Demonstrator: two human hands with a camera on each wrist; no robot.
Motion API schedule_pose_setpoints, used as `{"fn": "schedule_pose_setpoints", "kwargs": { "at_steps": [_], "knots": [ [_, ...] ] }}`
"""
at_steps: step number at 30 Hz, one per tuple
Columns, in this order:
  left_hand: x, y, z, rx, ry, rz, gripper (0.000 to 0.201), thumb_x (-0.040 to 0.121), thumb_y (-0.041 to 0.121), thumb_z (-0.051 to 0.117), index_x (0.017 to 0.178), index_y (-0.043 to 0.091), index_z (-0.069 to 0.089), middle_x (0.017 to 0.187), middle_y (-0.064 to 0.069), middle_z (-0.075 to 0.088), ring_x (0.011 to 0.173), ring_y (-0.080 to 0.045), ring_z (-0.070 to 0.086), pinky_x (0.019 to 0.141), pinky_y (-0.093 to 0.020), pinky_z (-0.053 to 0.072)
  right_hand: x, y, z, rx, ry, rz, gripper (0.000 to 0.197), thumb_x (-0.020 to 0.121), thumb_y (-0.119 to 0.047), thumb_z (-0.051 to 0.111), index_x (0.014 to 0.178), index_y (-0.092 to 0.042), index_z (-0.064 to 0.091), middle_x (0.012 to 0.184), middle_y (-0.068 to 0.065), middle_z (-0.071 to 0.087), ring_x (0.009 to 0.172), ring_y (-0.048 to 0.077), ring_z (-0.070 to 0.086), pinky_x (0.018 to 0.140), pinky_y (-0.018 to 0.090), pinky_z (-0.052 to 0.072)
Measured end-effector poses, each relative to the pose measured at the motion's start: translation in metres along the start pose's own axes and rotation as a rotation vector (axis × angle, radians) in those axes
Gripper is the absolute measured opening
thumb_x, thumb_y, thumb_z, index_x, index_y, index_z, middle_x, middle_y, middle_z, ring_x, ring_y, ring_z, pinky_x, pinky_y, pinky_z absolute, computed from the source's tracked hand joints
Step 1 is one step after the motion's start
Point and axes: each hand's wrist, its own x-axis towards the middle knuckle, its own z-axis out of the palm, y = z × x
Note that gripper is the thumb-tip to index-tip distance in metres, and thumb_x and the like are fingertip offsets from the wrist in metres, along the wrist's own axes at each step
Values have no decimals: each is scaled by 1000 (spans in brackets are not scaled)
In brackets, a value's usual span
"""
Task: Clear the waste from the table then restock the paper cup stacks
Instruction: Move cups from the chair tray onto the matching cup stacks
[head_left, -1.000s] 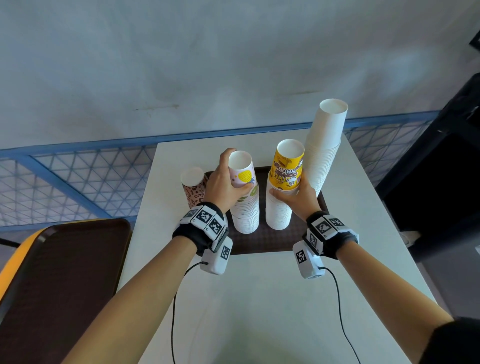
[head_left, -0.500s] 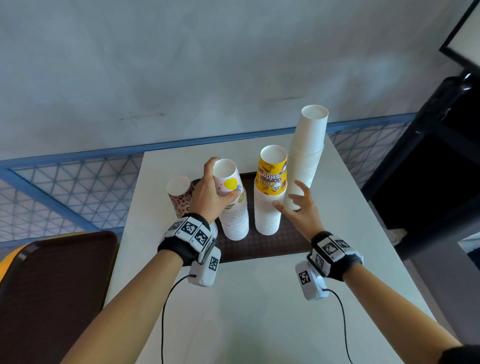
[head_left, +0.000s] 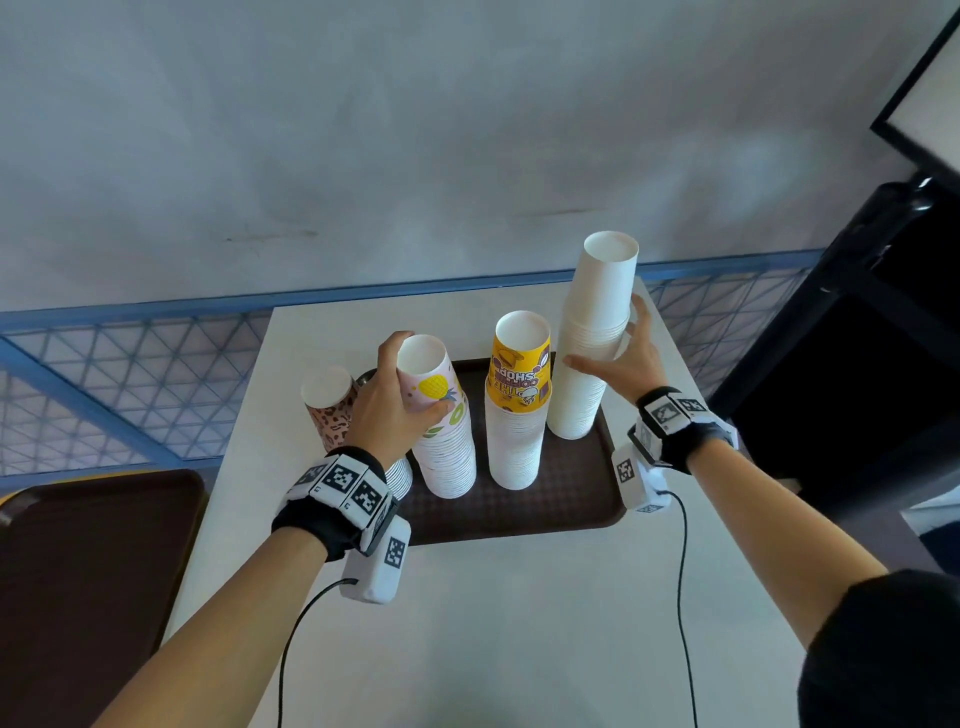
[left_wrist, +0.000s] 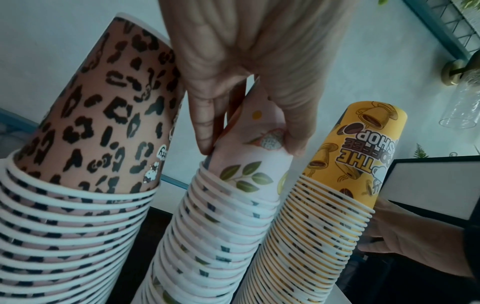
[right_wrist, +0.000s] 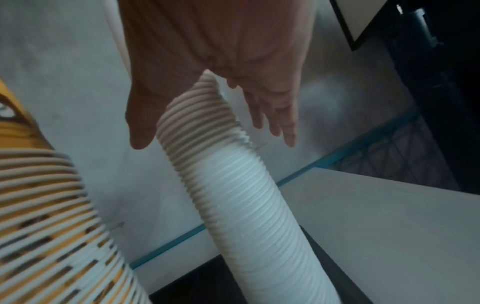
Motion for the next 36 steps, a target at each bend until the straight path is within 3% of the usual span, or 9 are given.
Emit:
{"fn": "schedule_pose_setpoints", "kwargs": {
  "at_steps": [5, 13, 20, 36],
  "knots": [
    [-1, 1, 0, 11, 4, -3, 80, 66, 17, 80, 130, 18, 32, 106, -2, 52, 102, -31, 57, 87, -46, 51, 3, -1, 10, -39, 10, 42, 89, 67, -30, 80, 139, -16, 30, 134, 12, 53, 121, 34, 49, 99, 44, 44],
    [-2, 5, 0, 3, -6, -15, 80, 68, 18, 79, 131, 20, 31, 106, 0, 52, 98, -25, 57, 86, -37, 52, -22, 7, -2, -51, 19, 48, 86, 67, -29, 80, 137, -15, 32, 132, 11, 54, 120, 32, 51, 99, 44, 45],
    [-4, 9, -1, 10, -7, -14, 79, 69, 17, 78, 132, 19, 31, 120, -12, 57, 95, -19, 54, 81, -28, 46, -55, 12, -3, -32, 17, 43, 84, 67, -28, 81, 136, -15, 34, 130, 10, 56, 118, 30, 52, 97, 40, 46],
    [-4, 7, 1, 32, 14, -41, 81, 68, 20, 79, 133, 22, 29, 117, -11, 58, 95, -22, 56, 82, -32, 49, -73, 13, -5, -25, 14, 65, 86, 67, -26, 80, 137, -17, 32, 133, 10, 55, 120, 31, 51, 99, 43, 45]
  ]
}}
